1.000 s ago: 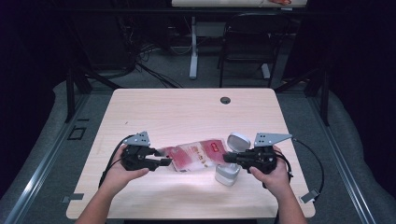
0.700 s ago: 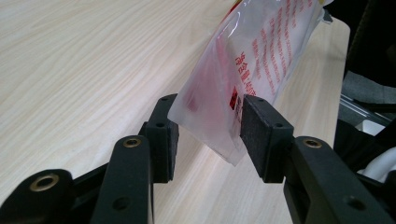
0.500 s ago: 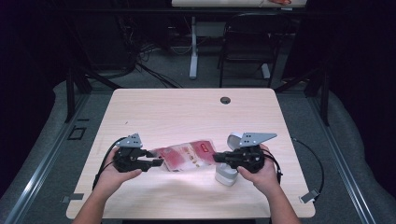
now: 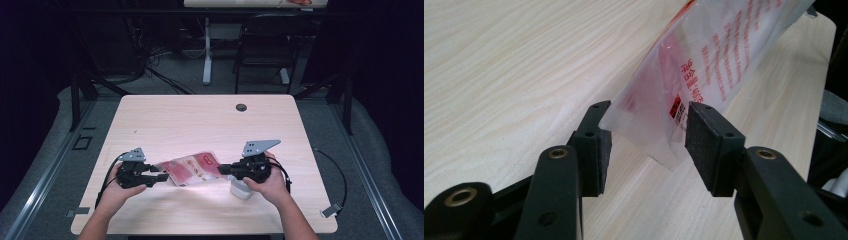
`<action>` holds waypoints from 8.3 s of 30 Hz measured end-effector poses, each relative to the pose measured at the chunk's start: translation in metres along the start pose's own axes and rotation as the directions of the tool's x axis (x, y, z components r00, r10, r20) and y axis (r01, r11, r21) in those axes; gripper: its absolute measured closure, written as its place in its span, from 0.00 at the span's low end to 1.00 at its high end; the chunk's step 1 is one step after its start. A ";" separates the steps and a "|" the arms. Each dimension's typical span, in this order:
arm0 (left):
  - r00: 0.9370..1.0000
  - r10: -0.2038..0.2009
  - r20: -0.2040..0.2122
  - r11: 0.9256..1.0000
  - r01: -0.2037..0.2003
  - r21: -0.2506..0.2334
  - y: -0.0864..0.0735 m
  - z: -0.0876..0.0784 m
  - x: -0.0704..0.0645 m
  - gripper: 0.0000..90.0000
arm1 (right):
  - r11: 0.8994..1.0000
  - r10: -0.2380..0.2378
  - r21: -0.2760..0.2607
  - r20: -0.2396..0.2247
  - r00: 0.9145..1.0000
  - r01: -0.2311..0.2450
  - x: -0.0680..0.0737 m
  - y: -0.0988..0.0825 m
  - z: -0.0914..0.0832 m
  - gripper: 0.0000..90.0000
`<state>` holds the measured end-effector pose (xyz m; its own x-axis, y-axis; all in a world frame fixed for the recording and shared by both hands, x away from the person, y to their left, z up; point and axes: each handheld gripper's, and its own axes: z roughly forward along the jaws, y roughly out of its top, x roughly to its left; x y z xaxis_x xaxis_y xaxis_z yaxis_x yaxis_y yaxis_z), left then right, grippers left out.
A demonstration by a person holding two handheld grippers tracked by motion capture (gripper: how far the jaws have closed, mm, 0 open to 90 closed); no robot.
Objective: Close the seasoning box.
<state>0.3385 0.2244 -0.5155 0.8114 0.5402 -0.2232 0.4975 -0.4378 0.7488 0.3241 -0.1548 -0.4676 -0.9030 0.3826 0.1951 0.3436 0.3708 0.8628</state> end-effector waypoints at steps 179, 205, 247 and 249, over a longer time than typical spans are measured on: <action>0.983 -0.067 -0.169 0.989 0.043 -0.144 0.019 -0.067 0.028 0.49 | 0.996 -0.018 -0.080 0.297 0.955 0.043 0.033 0.069 -0.010 0.48; 0.984 -0.061 -0.167 0.989 0.038 -0.141 0.019 -0.066 0.026 0.49 | 0.944 0.190 -0.322 0.355 0.915 -0.071 0.011 0.021 -0.091 0.68; 0.982 -0.049 -0.181 0.994 0.029 -0.109 0.020 -0.060 0.026 0.48 | 0.919 0.337 -0.354 0.479 0.811 -0.173 -0.036 -0.029 -0.106 0.84; 0.982 -0.048 -0.185 0.994 0.029 -0.108 0.020 -0.060 0.026 0.48 | 0.921 0.339 -0.346 0.484 0.807 -0.179 -0.039 -0.032 -0.106 0.86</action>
<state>0.3510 0.2726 -0.4690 0.7156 0.6844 -0.1399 0.4846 -0.3421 0.8051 0.3210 -0.2706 -0.4531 -0.4873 0.8440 0.2240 0.3886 -0.0201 0.9212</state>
